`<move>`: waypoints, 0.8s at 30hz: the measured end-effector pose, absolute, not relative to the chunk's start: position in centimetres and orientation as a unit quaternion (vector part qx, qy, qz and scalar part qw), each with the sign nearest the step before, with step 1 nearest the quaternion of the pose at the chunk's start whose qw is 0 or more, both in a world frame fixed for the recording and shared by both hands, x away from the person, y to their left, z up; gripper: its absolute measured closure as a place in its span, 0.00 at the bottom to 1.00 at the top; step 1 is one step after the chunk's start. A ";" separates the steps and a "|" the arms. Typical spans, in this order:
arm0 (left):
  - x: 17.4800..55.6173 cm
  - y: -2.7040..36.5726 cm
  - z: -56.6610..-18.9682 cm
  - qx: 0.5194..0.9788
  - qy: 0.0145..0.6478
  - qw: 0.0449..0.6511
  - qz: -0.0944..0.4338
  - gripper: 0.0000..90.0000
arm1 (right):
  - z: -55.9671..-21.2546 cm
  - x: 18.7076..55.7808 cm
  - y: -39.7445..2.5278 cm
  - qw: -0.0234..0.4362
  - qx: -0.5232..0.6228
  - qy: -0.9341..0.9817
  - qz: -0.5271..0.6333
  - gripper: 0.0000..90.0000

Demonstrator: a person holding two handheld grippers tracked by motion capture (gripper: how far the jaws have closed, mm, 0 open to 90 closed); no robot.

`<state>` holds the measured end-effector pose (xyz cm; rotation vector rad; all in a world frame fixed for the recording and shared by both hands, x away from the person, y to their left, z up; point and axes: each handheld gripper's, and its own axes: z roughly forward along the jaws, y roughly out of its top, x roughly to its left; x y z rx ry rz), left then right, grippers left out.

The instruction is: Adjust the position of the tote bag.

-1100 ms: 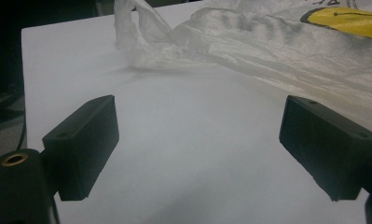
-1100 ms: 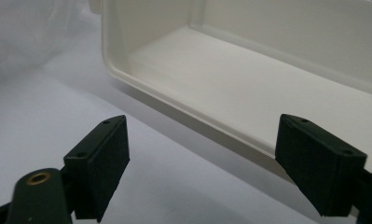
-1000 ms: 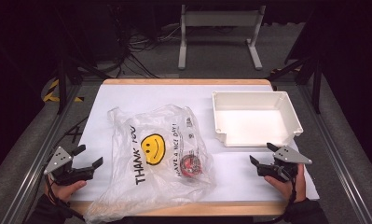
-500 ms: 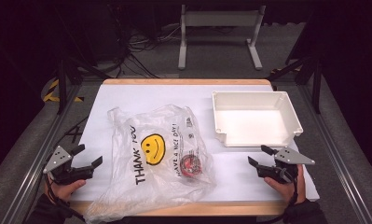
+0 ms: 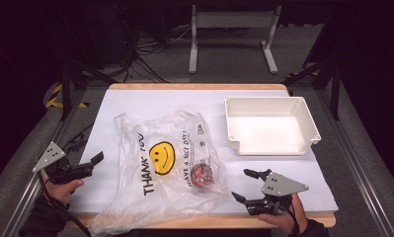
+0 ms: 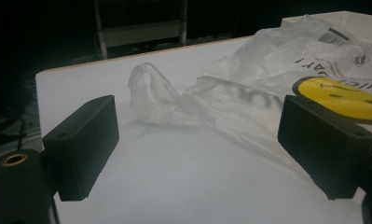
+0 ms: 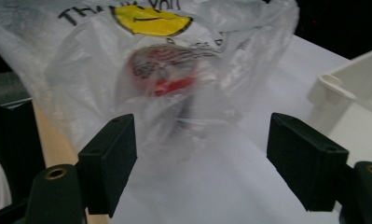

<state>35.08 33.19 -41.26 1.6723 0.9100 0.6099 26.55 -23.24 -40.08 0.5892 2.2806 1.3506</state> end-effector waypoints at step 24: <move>44.5 27.7 -43.8 0.772 0.426 0.444 0.160 0.20 | -43.4 27.1 -18.9 0.178 0.174 0.867 0.432 0.54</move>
